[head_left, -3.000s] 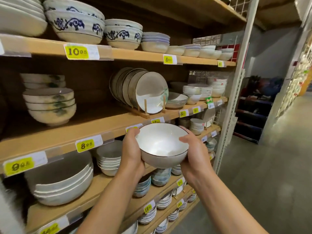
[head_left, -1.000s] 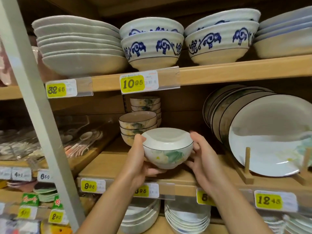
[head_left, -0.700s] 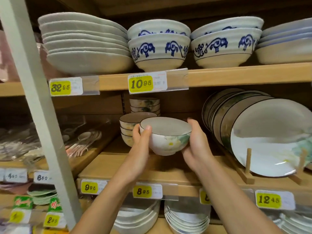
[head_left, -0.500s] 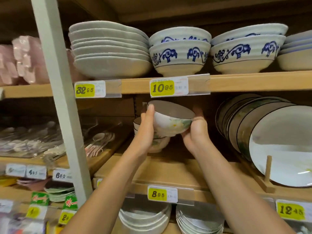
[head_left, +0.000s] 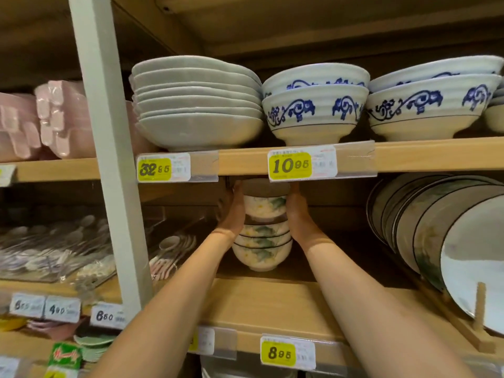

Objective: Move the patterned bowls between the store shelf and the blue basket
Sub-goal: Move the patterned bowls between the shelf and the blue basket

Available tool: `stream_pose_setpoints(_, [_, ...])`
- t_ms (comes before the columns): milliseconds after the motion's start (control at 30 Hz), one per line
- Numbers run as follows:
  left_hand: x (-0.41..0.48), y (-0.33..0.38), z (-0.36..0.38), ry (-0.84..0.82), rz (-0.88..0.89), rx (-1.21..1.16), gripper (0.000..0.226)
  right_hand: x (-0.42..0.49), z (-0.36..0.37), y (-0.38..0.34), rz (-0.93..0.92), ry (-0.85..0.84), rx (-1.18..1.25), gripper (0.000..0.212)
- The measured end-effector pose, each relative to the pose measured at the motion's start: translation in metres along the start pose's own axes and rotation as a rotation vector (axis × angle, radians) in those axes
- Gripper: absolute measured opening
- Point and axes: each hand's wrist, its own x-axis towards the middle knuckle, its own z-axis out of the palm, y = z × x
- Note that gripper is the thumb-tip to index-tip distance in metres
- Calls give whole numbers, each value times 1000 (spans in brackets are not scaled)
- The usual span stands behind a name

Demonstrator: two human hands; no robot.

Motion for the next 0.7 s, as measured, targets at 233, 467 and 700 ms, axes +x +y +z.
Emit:
stream_pose_setpoints(233, [14,-31,3,-46,-131,-36,110,0,9,26,15,3,24,65])
stream_pose_setpoints(467, [11,-39,0,-21,-126,60,83,2,8,38,-32,78,-49,59])
stream_pose_setpoints(700, [17,-49,15,232,-96,136,66,0,12,40,-52,133,-107,57])
